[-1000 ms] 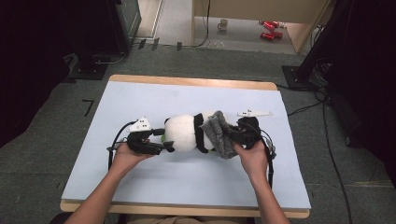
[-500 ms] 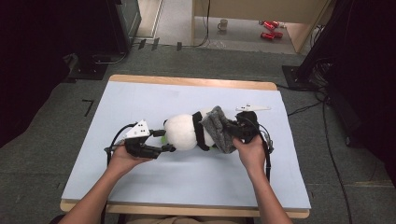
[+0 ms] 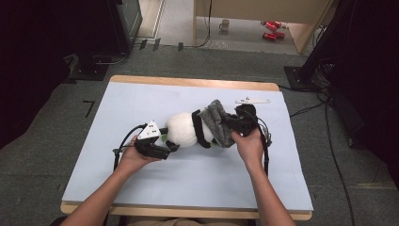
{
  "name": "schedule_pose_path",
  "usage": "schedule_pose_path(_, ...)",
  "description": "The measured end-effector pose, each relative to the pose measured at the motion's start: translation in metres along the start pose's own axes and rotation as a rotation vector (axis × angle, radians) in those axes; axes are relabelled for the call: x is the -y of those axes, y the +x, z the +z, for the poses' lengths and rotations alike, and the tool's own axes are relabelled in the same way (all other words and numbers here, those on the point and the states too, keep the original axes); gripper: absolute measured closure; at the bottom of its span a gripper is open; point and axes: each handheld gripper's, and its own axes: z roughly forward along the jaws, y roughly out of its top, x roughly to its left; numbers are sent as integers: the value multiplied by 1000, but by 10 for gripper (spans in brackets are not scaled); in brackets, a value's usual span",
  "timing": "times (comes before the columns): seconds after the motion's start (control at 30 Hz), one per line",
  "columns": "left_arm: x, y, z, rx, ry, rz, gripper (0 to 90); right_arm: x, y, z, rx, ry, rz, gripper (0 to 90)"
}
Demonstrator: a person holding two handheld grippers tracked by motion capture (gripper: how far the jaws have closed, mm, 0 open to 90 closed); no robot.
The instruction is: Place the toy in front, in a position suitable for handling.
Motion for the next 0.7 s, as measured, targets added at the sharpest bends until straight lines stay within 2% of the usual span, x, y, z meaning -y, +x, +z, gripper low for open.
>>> schedule_pose_path(0.1,1,0,6,-35,-8,-1,210,-3,0,2,2,-10,2,813)
schedule_pose_path(0.13,1,1,8,-41,-13,-4,237,-4,0,2,0,-14,6,811)
schedule_pose_path(0.2,3,5,10,-48,-29,-22,308,-4,0,2,2,-24,4,808)
schedule_pose_path(0.23,3,7,11,-52,-35,-45,325,-4,0,1,-4,-35,7,808)
schedule_pose_path(0.3,3,8,12,-61,-36,-61,350,-4,-1,-2,-22,-47,26,808)
schedule_pose_path(0.37,2,10,11,-46,-38,-109,410,-5,-1,-6,-31,-59,32,813)
schedule_pose_path(0.4,2,11,10,-45,-38,-120,442,-5,0,-9,-37,-65,34,818)
schedule_pose_path(0.5,-2,10,7,-41,-16,-119,558,-8,4,-17,-47,-79,32,824)
schedule_pose_path(0.57,-6,9,4,-17,-1,-126,615,-11,9,-23,-53,-83,18,827)
schedule_pose_path(0.6,-9,10,3,3,8,-145,631,-12,12,-27,-62,-92,16,828)
schedule_pose_path(0.67,-15,12,-3,57,15,-223,648,-15,19,-34,-80,-104,5,829)
schedule_pose_path(0.7,-18,13,-6,64,17,-253,651,-17,24,-37,-87,-111,-3,828)
